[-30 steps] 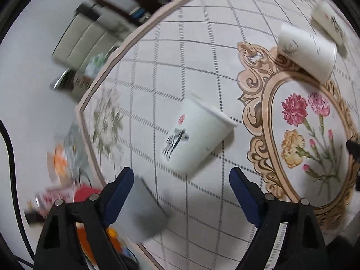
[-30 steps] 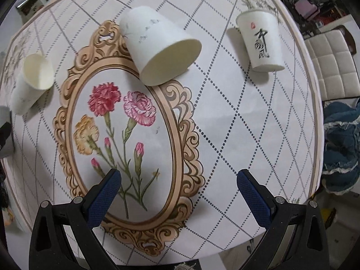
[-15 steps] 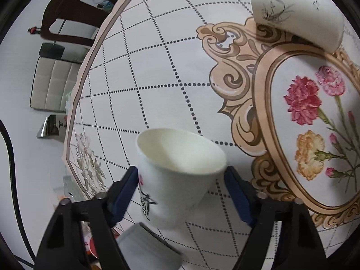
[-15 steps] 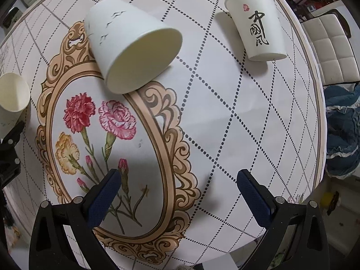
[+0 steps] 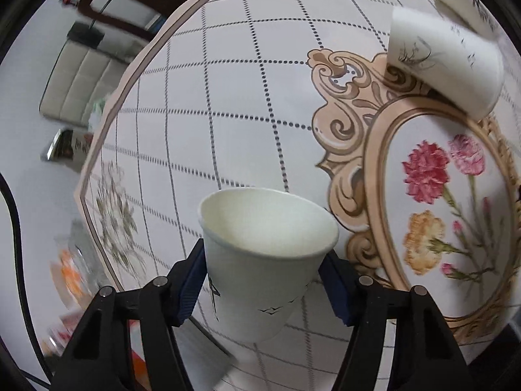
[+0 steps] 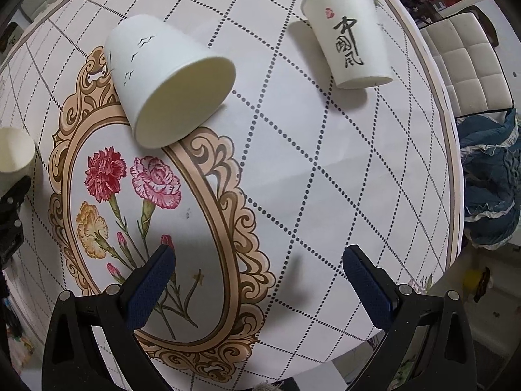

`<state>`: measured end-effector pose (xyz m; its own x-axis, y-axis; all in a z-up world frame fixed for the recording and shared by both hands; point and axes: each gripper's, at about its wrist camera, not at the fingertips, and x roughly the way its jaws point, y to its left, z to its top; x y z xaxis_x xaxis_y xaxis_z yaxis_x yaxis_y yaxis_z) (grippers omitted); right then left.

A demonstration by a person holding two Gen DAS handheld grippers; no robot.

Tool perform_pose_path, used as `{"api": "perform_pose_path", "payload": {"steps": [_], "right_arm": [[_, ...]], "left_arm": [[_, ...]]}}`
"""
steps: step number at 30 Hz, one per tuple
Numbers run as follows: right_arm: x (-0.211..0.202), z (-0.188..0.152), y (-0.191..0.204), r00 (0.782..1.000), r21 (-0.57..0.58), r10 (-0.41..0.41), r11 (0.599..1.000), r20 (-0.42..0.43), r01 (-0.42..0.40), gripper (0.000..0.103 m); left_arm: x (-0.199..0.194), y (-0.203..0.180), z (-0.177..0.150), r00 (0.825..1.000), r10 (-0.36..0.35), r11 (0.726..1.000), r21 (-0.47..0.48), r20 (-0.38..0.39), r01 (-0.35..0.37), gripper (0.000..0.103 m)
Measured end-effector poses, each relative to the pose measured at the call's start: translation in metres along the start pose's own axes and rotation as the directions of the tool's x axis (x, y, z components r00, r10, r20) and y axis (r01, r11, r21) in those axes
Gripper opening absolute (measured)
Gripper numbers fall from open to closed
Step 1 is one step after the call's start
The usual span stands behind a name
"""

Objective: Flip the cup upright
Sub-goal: 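Rotate the held cup open end up and carry it toward the right tool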

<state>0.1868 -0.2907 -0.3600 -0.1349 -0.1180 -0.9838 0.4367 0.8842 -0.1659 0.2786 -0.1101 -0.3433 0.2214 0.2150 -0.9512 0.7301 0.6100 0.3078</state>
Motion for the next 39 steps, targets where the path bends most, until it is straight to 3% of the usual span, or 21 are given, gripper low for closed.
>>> {"api": "perform_pose_path", "payload": {"steps": [5,10,13,15,19,20,21,27,29,34,39], "right_arm": [[-0.005,-0.013,-0.008,1.000,0.004,0.008,1.000,0.015,-0.008,0.103],[-0.013,-0.031,-0.015,0.999,-0.040,-0.014,0.999,0.040,0.016,0.103],[-0.011,-0.039,-0.026,0.999,-0.060,-0.018,0.998,0.038,0.020,0.103],[-0.006,-0.048,-0.037,0.999,-0.082,-0.023,0.996,0.034,0.025,0.103],[0.004,-0.055,-0.055,0.999,-0.109,-0.035,0.993,0.029,0.038,0.103],[0.007,-0.056,-0.064,0.999,-0.107,-0.036,0.994,0.026,0.038,0.103],[0.010,-0.057,-0.066,0.999,-0.104,-0.035,0.994,0.024,0.037,0.103],[0.024,-0.061,-0.095,0.999,-0.089,-0.040,0.995,0.021,0.041,0.103],[0.029,-0.061,-0.104,0.999,-0.085,-0.042,0.995,0.021,0.044,0.103],[0.034,-0.063,-0.114,0.999,-0.079,-0.047,0.996,0.021,0.048,0.103],[0.047,-0.063,-0.132,0.999,-0.076,-0.046,0.996,0.017,0.047,0.103]], "left_arm": [[-0.023,0.002,-0.024,0.997,-0.074,0.988,-0.139,-0.027,0.070,0.063],[-0.034,-0.007,-0.054,0.982,-0.176,0.941,-0.303,-0.065,0.149,0.063],[-0.036,-0.016,-0.076,0.960,-0.271,0.872,-0.441,-0.070,0.214,0.063],[-0.034,-0.022,-0.087,0.938,-0.341,0.809,-0.527,-0.061,0.260,0.063],[-0.023,-0.031,-0.109,0.875,-0.483,0.638,-0.689,-0.012,0.343,0.063],[-0.019,-0.035,-0.114,0.855,-0.519,0.584,-0.726,0.009,0.363,0.063],[-0.016,-0.039,-0.117,0.843,-0.538,0.552,-0.745,0.025,0.374,0.063],[0.005,-0.053,-0.123,0.818,-0.571,0.449,-0.810,0.063,0.376,0.063],[0.010,-0.058,-0.121,0.825,-0.562,0.451,-0.813,0.062,0.368,0.063],[0.002,-0.077,-0.096,0.858,-0.514,0.534,-0.776,0.018,0.336,0.065],[0.006,-0.084,-0.085,0.866,-0.499,0.585,-0.742,-0.012,0.327,0.065]]}}
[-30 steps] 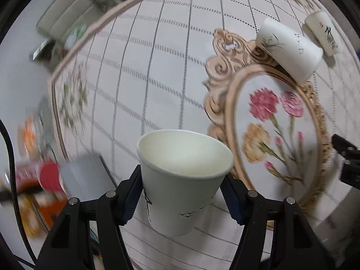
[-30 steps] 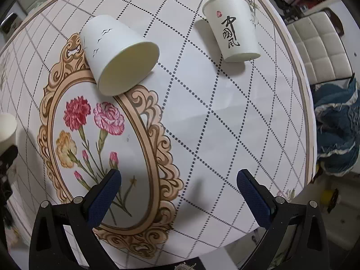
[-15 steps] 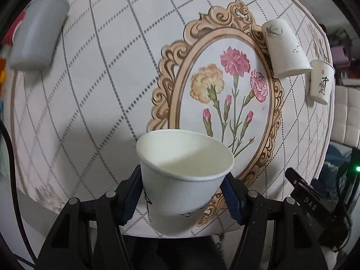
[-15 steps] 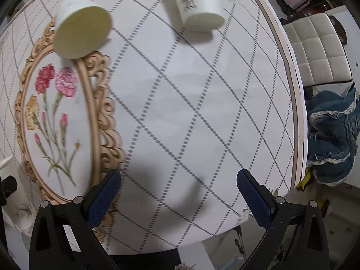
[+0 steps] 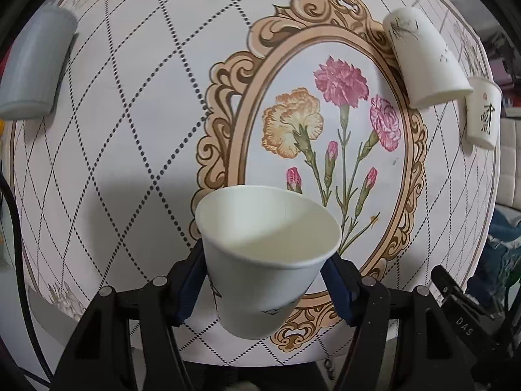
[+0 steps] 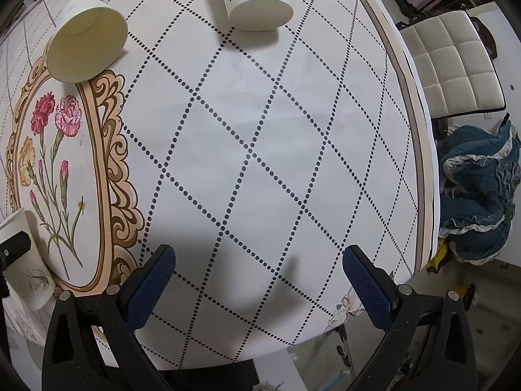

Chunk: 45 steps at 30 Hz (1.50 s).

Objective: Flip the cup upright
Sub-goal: 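Rotate the held cup open end up and carry it toward the right tool, then grasp the cup with the right tool while the left tool releases it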

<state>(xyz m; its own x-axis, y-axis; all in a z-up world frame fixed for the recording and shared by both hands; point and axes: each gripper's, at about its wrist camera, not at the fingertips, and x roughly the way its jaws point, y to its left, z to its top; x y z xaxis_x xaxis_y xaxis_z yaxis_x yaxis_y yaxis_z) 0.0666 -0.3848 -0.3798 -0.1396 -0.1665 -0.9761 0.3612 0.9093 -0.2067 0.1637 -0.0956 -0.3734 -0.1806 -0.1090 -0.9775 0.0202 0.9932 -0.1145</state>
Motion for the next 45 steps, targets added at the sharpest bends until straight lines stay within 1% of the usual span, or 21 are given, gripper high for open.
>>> {"api": "perform_pose_path", "payload": {"steps": [3,5,6,7,14,15,19,21,24,25,27,28,29,30,31,32,35,38,41,42,45], "right_arm": [[0.002,0.000,-0.004,1.000,0.002,0.000,1.000,0.001,0.000,0.103],[0.003,0.000,-0.006,1.000,0.005,0.002,1.000,0.001,-0.002,0.103],[0.000,0.001,-0.003,1.000,0.006,0.001,1.000,0.001,-0.001,0.103],[0.001,0.001,-0.004,1.000,0.006,0.001,1.000,0.001,-0.001,0.103],[-0.003,-0.001,-0.001,1.000,0.014,0.009,1.000,0.001,-0.009,0.103],[-0.010,-0.005,0.010,1.000,0.016,0.009,1.000,0.002,-0.009,0.103],[-0.015,-0.008,0.007,1.000,0.023,0.023,0.999,0.008,-0.023,0.103],[-0.017,-0.010,0.005,0.999,0.024,0.036,0.999,0.010,-0.036,0.103],[-0.024,-0.012,0.007,0.998,0.019,0.063,0.998,0.019,-0.063,0.103],[-0.027,-0.013,0.008,0.997,0.015,0.074,0.997,0.023,-0.075,0.103],[-0.034,-0.017,0.014,0.994,0.002,0.109,0.994,0.030,-0.109,0.103],[-0.037,-0.019,0.019,0.991,-0.005,0.133,0.991,0.034,-0.133,0.103],[-0.042,-0.021,0.025,0.987,-0.018,0.159,0.987,0.037,-0.158,0.103],[-0.046,-0.023,0.033,0.982,-0.035,0.185,0.982,0.038,-0.184,0.103],[-0.050,-0.021,0.040,0.978,-0.051,0.204,0.978,0.034,-0.202,0.103],[-0.053,-0.023,0.049,0.975,-0.068,0.221,0.974,0.032,-0.218,0.103],[-0.062,-0.026,0.077,0.965,-0.107,0.262,0.960,0.028,-0.257,0.103],[-0.071,-0.026,0.104,0.953,-0.126,0.303,0.946,0.021,-0.298,0.101],[-0.073,-0.021,0.130,0.943,-0.118,0.332,0.937,0.002,-0.330,0.096],[-0.074,-0.019,0.138,0.944,-0.111,0.331,0.938,-0.003,-0.329,0.094],[-0.072,-0.014,0.158,0.940,-0.102,0.341,0.935,-0.009,-0.340,0.091]], "left_arm": [[0.004,-0.011,0.003,1.000,0.020,1.000,0.019,-0.004,-0.020,0.065],[0.004,-0.018,0.003,0.999,0.034,0.999,0.026,0.007,-0.034,0.074],[0.004,-0.023,0.003,0.999,0.047,0.998,0.032,0.014,-0.048,0.086],[0.003,-0.027,0.005,0.998,0.056,0.998,0.040,0.019,-0.057,0.089],[-0.005,-0.027,0.005,0.998,0.051,0.998,0.046,0.027,-0.052,0.089],[-0.009,-0.027,0.003,0.998,0.049,0.997,0.050,0.035,-0.051,0.089],[-0.041,-0.029,-0.004,0.995,0.025,0.997,0.067,0.099,-0.032,0.089],[-0.067,-0.030,-0.009,0.987,0.012,0.997,0.078,0.162,-0.025,0.089],[-0.108,-0.022,-0.021,0.961,0.013,0.995,0.088,0.276,-0.038,0.089],[-0.123,-0.016,-0.026,0.942,0.024,0.995,0.086,0.333,-0.056,0.089],[-0.146,0.003,-0.037,0.900,0.075,0.992,0.063,0.428,-0.112,0.090],[-0.150,0.012,-0.040,0.883,0.096,0.990,0.048,0.460,-0.133,0.098],[-0.152,0.021,-0.042,0.869,0.112,0.989,0.035,0.482,-0.147,0.103],[-0.154,0.028,-0.044,0.853,0.133,0.986,0.016,0.505,-0.163,0.103],[-0.153,0.035,-0.044,0.845,0.159,0.983,-0.003,0.511,-0.182,0.103],[-0.148,0.044,-0.043,0.847,0.179,0.981,-0.019,0.501,-0.195,0.103],[-0.130,0.074,-0.047,0.868,0.213,0.975,-0.038,0.449,-0.220,0.103],[-0.104,0.095,-0.053,0.871,0.264,0.961,-0.040,0.414,-0.273,0.103],[-0.084,0.110,-0.058,0.884,0.281,0.956,-0.029,0.374,-0.291,0.103],[-0.074,0.116,-0.058,0.892,0.279,0.957,-0.022,0.357,-0.290,0.103],[-0.057,0.126,-0.061,0.901,0.290,0.954,-0.021,0.323,-0.299,0.103]]}}
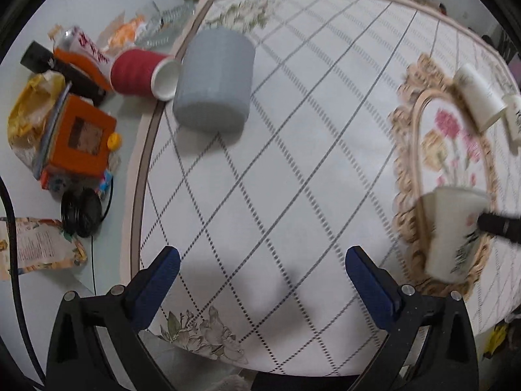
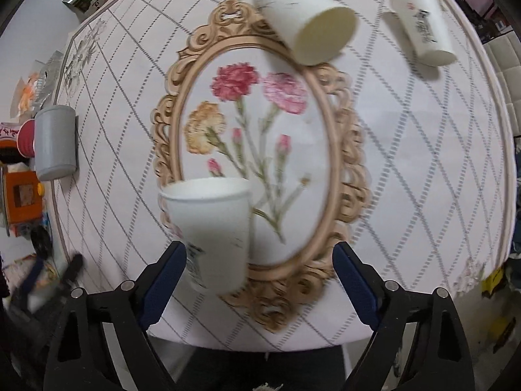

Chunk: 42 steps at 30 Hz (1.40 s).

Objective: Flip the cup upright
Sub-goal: 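Grasp the cup with the right tool while the left tool releases it, then lower the upright cup onto the flower oval and open the right tool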

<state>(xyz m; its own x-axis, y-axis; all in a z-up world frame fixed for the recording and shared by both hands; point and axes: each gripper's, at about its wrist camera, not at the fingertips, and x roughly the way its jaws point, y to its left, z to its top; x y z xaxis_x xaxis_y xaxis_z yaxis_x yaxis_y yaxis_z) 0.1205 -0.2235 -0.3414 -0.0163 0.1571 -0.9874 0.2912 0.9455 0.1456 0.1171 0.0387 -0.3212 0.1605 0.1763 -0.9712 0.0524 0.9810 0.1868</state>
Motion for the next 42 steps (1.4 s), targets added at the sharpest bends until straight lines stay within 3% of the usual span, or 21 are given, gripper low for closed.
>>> {"api": "perform_pose_path", "payload": {"steps": [4,9,17,21,24,29,32,36,39,42], "right_arm": [[0.013,0.008,0.025,0.999,-0.013,-0.039,0.999,-0.004,0.039,0.084],[0.022,0.019,0.052,0.996,-0.051,-0.090,0.995,-0.006,0.090,0.065],[0.029,0.020,0.080,0.989,-0.079,-0.144,0.986,0.013,0.145,0.063],[0.028,0.019,0.086,0.989,-0.074,-0.144,0.987,0.026,0.145,0.063],[0.013,0.006,0.072,0.990,-0.071,-0.127,0.989,0.063,0.131,0.062],[-0.008,0.005,0.083,0.978,-0.078,-0.106,0.990,0.179,0.121,0.062],[-0.023,0.006,0.091,0.953,-0.085,-0.098,0.988,0.285,0.127,0.062],[-0.037,0.024,0.094,0.902,-0.088,-0.101,0.985,0.419,0.151,0.062],[-0.041,0.025,0.101,0.843,-0.088,-0.120,0.977,0.524,0.194,0.062],[-0.035,0.033,0.109,0.770,-0.078,-0.146,0.966,0.621,0.246,0.062]], "left_arm": [[0.021,0.005,-0.007,0.998,0.006,1.000,0.003,-0.062,-0.005,0.103],[0.031,0.010,-0.012,0.995,0.016,1.000,0.013,-0.103,-0.015,0.103],[0.036,0.016,-0.015,0.992,0.018,0.999,0.028,-0.125,-0.015,0.103],[0.043,0.019,-0.017,0.985,0.003,1.000,0.020,-0.175,0.001,0.103],[0.050,0.026,-0.017,0.974,-0.024,1.000,-0.005,-0.226,0.024,0.103],[0.049,0.031,-0.010,0.972,-0.034,0.999,-0.010,-0.234,0.032,0.103],[0.051,0.034,-0.001,0.972,-0.027,1.000,-0.012,-0.233,0.025,0.103],[0.060,0.042,0.011,0.975,-0.007,1.000,-0.026,-0.224,0.001,0.103],[0.066,0.047,0.016,0.976,0.004,0.999,-0.040,-0.216,-0.013,0.103],[0.072,0.050,0.020,0.978,0.018,0.999,-0.046,-0.209,-0.028,0.103]]}}
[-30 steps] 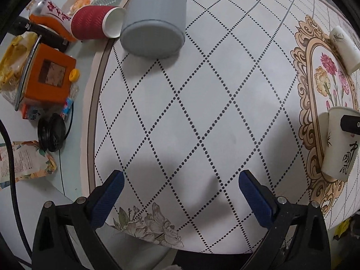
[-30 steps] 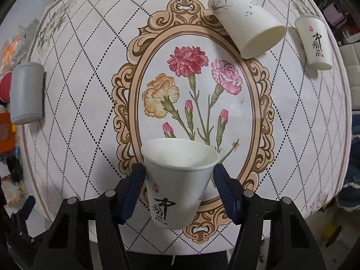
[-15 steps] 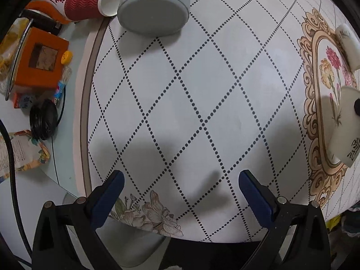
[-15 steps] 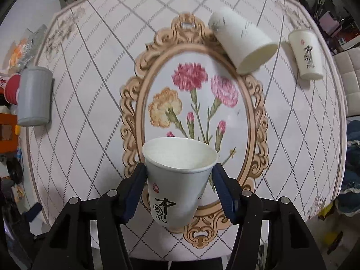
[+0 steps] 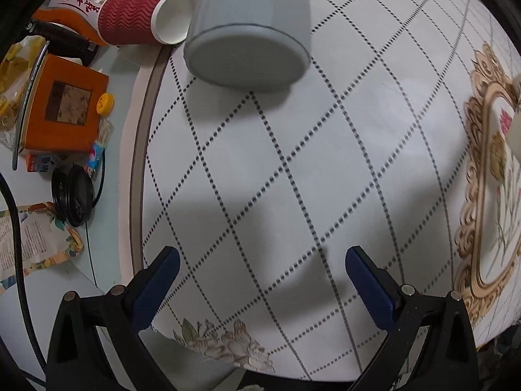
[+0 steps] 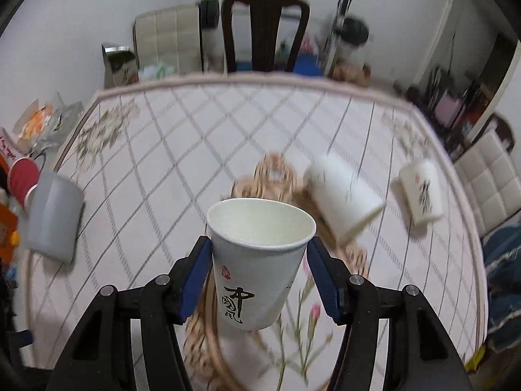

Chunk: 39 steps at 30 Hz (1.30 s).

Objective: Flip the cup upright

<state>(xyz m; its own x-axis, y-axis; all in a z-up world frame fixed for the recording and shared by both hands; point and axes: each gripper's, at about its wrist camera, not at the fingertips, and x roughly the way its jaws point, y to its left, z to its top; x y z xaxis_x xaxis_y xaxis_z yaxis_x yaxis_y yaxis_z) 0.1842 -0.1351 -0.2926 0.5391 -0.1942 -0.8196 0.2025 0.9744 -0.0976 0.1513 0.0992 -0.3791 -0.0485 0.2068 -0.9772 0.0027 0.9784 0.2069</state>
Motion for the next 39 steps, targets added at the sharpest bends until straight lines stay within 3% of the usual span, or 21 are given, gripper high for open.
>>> {"api": "perform_pose_path", "payload": {"steps": [4,10,16,18,24,30,39], "right_arm": [[0.008,-0.005,0.008,0.995,-0.012,-0.046,0.999,0.093,0.047,0.062],[0.008,-0.026,0.017,0.989,-0.065,-0.059,0.996,0.136,0.069,0.063],[0.000,-0.044,0.009,0.998,-0.044,-0.007,0.999,0.061,0.010,0.065],[-0.003,-0.048,0.006,0.999,-0.031,0.001,1.000,0.036,0.000,0.078],[-0.033,-0.064,-0.011,1.000,0.018,0.011,1.000,0.010,-0.011,0.088],[-0.081,-0.072,-0.039,1.000,0.083,-0.016,0.996,0.008,0.016,0.102],[-0.185,-0.075,-0.082,0.996,0.103,-0.074,0.992,0.047,0.069,0.103]], "left_arm": [[0.007,0.000,0.003,1.000,0.011,1.000,0.008,0.005,-0.011,0.103],[0.003,-0.007,-0.006,1.000,0.012,0.999,0.035,0.020,-0.013,0.103],[-0.015,-0.010,-0.017,0.998,0.010,0.998,0.056,0.066,-0.014,0.103],[-0.025,-0.011,-0.021,0.996,0.009,0.998,0.067,0.088,-0.015,0.103],[-0.059,-0.020,-0.036,0.988,-0.018,0.995,0.096,0.155,0.003,0.103],[-0.108,-0.019,-0.057,0.967,-0.061,0.994,0.104,0.246,0.036,0.103],[-0.199,-0.014,-0.112,0.905,-0.116,0.992,0.098,0.410,0.083,0.103]]}}
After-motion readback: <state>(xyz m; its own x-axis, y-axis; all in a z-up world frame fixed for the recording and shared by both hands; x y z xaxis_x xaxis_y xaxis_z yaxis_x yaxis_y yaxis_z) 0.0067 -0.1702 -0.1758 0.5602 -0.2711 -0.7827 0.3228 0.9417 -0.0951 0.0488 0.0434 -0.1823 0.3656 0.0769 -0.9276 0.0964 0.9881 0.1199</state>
